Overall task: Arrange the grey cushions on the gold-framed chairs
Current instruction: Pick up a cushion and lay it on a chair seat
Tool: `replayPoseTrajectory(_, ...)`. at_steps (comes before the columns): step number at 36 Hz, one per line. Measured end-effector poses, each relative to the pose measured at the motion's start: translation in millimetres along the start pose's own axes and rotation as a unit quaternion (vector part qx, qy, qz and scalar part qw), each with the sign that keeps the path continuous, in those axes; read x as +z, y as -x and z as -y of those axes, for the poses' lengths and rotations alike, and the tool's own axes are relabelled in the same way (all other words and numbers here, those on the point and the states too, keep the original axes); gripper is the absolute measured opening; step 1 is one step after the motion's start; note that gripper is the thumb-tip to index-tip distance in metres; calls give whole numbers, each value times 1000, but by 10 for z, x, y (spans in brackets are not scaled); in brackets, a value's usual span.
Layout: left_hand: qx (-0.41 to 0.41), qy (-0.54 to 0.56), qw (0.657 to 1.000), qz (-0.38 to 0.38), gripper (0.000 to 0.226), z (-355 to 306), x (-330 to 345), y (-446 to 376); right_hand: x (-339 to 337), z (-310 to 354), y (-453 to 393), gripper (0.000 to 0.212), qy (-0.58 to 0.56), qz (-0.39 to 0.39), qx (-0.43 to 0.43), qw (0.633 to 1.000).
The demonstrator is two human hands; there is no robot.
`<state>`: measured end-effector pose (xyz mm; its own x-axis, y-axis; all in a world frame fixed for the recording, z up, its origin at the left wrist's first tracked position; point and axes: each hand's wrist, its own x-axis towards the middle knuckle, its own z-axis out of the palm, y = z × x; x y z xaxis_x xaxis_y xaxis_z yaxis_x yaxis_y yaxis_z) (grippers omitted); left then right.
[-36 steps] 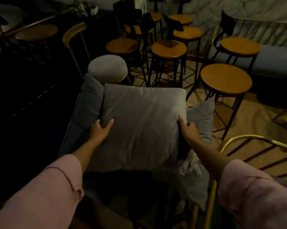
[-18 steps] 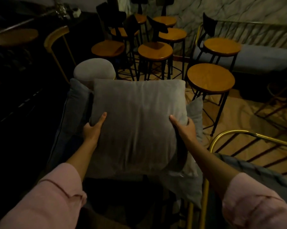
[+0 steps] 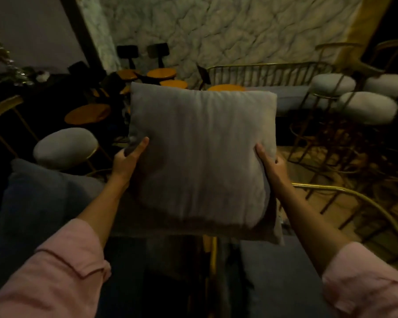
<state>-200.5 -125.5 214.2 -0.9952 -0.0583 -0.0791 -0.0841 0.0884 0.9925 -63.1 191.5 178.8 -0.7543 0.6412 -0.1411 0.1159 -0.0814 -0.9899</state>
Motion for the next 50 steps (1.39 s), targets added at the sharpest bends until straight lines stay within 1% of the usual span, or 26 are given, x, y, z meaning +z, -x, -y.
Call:
replayPoseTrajectory(1, -2, 7, 1000, 8, 48, 0, 226, 82, -250, 21, -38, 101, 1, -10, 3, 1000)
replayPoseTrajectory(4, -2, 15, 999, 36, 51, 7, 937, 326, -1007, 56, -179, 93, 14, -41, 0, 999)
replayPoseTrajectory(6, -11, 24, 998, 60, 57, 44, 1392, 462, -1484, 62, -283, 95, 33, -47, 7, 998)
replayPoseTrajectory(8, -29, 40, 995, 86, 75, 127, 1829, 581, -1933, 69, -394, 96, 52, -52, 12, 997)
replayPoseTrajectory(10, -50, 47, 993, 100, 101, 196, 2236, 731, -2331, 54, -533, 99, 59, -58, 10, 997)
replayPoseTrajectory(12, -61, 51, 992, 95, 107, 259, 2588, 843, -2670, 33, -646, 108, 69, -61, 12, 996)
replayPoseTrajectory(13, -66, 47, 993, 86, 109, 291, 2742, 883, -2812, 20, -691, 116, 77, -62, 15, 995)
replayPoseTrajectory(15, -82, 47, 992, 88, 126, 406, 3006, 927, -3053, -11, -797, 139, 75, -62, 30, 995)
replayPoseTrajectory(17, -82, 61, 988, 117, 126, 517, 3227, 1002, -3244, -67, -931, 148, 68, -60, 43, 995)
replayPoseTrajectory(19, -87, 66, 985, 133, 111, 606, 3433, 1049, -3399, -177, -1088, 146, 56, -56, 52, 995)
replayPoseTrajectory(20, -95, 68, 984, 131, 106, 646, 3523, 1055, -3450, -240, -1157, 144, 51, -56, 57, 995)
replayPoseTrajectory(23, -106, 85, 984, 117, 113, 807, 3717, 1027, -3531, -458, -1312, 125, 51, -38, 81, 995)
replayPoseTrajectory(24, -104, 85, 985, 112, 110, 903, 3773, 991, -3550, -548, -1362, 120, 47, -30, 89, 994)
replayPoseTrajectory(27, -120, 73, 984, 112, 83, 1153, 3898, 930, -3579, -815, -1466, 125, 28, -6, 108, 994)
replayPoseTrajectory(28, -127, 67, 984, 104, 78, 1257, 3945, 895, -3588, -924, -1512, 123, 22, -2, 114, 993)
replayPoseTrajectory(30, -144, 37, 984, 94, 75, 1433, 4001, 827, -3597, -1134, -1606, 109, 10, 4, 127, 992)
replayPoseTrajectory(31, -156, 13, 983, 93, 78, 1493, 4008, 817, -3597, -1247, -1648, 101, 5, 7, 131, 991)
replayPoseTrajectory(33, -194, -34, 977, 86, 103, 1679, 3992, 763, -3577, -1457, -1687, 98, 4, 10, 140, 990)
replayPoseTrajectory(35, -221, -48, 972, 69, 128, 2004, 3929, 636, -3552, -1659, -1671, 109, 10, 5, 158, 987)
replayPoseTrajectory(36, -224, -60, 971, 64, 135, 2264, 3885, 525, -3544, -1759, -1661, 115, 12, 3, 164, 986)
replayPoseTrajectory(39, -229, -91, 965, 90, 142, 2566, 3840, 519, -3527, -2063, -1690, 119, 24, -6, 168, 985)
replayPoseTrajectory(40, -222, -95, 965, 99, 142, 2625, 3833, 531, -3500, -2131, -1693, 115, 27, -12, 173, 985)
replayPoseTrajectory(42, -210, -118, 965, 102, 142, 2571, 3842, 652, -3425, -2223, -1678, 97, 38, -29, 186, 981)
replayPoseTrajectory(44, -197, -119, 967, 114, 133, 2508, 3851, 764, -3365, -2285, -1648, 83, 30, -42, 205, 977)
replayPoseTrajectory(48, -137, -149, 971, 131, 81, 2376, 3813, 954, -3243, -2206, -1527, 74, 15, -86, 219, 972)
replayPoseTrajectory(50, -106, -175, 968, 148, 78, 2319, 3707, 1026, -3149, -2156, -1423, 70, 16, -101, 242, 965)
